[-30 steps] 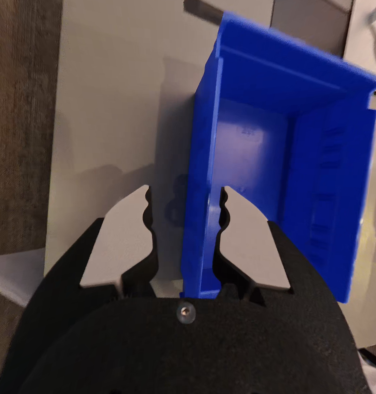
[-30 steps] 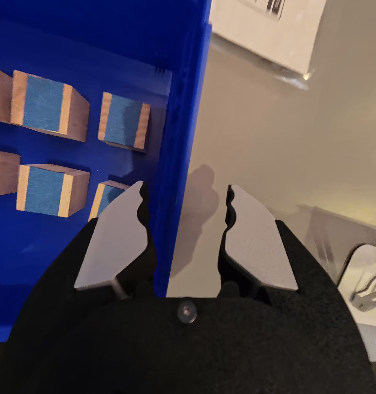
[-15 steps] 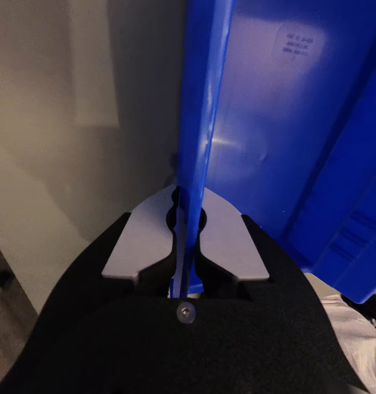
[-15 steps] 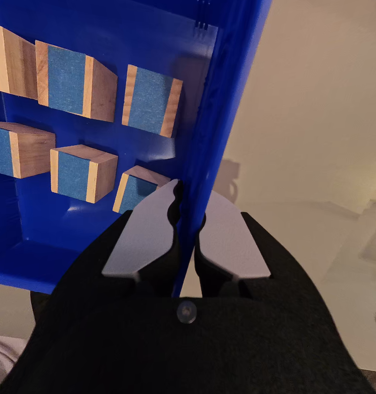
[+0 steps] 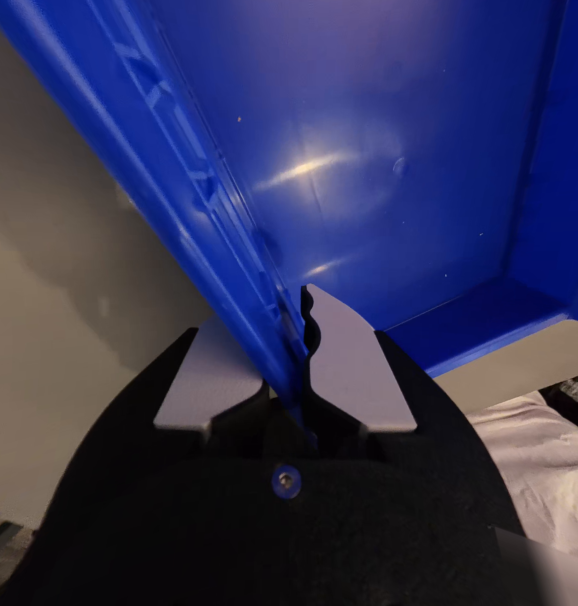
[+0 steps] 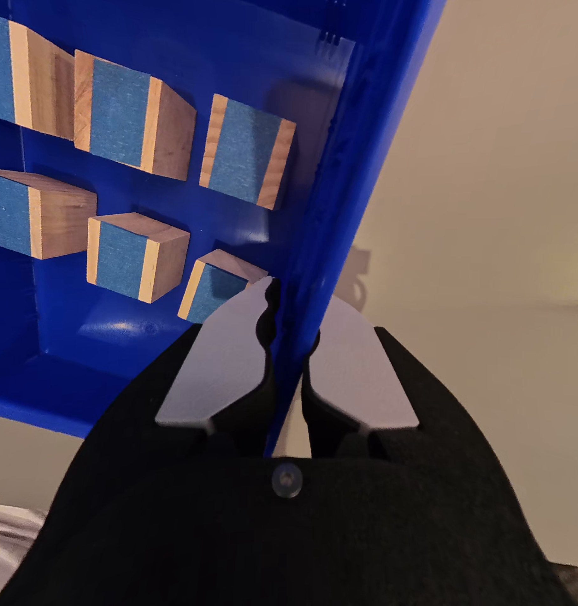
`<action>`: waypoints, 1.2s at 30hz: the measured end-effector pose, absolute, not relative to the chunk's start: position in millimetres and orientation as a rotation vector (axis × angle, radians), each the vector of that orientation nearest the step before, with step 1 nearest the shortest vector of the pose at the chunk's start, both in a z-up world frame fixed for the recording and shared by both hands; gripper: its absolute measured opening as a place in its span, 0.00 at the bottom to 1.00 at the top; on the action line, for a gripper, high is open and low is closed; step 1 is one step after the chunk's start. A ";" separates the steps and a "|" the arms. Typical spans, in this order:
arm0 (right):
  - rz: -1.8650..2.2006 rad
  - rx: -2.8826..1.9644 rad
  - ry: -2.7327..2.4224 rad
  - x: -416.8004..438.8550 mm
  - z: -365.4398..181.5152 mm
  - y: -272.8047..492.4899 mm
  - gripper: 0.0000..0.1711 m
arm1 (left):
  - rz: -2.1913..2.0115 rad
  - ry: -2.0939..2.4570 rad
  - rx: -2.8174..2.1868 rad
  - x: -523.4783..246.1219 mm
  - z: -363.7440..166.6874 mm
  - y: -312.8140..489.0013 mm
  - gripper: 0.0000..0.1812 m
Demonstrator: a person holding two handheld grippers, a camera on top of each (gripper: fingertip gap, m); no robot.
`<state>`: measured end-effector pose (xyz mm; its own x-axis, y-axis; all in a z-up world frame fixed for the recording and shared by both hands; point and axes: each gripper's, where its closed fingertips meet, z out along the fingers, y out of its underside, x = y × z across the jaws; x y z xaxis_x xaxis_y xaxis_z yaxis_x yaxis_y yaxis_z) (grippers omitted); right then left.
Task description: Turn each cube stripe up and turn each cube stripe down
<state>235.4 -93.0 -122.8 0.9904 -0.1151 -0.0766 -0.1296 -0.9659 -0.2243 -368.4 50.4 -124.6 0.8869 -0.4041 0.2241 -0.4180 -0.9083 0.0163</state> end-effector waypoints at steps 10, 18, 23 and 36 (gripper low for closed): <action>0.130 -2.900 0.019 148.5 -121.6 -51.0 0.10 | 0.331 -0.990 2.930 -276.7 -126.5 22.2 0.09; -0.041 -3.006 -0.092 142.5 -123.5 -42.2 0.14 | 0.477 -1.035 2.898 -265.2 -122.3 20.7 0.14; 0.015 -3.029 -0.047 144.1 -124.3 -40.2 0.10 | 0.709 -1.043 2.913 -268.3 -93.1 25.8 0.13; 0.266 -3.089 -0.010 142.7 -137.2 -34.4 0.03 | 1.119 -1.241 3.764 -375.4 113.1 50.2 0.10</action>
<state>142.7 -34.4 -137.2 0.9853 0.0099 -0.1705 0.0029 -0.9991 -0.0412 -375.4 50.2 113.1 0.7432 -0.6547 0.1377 -0.2042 -0.4180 -0.8852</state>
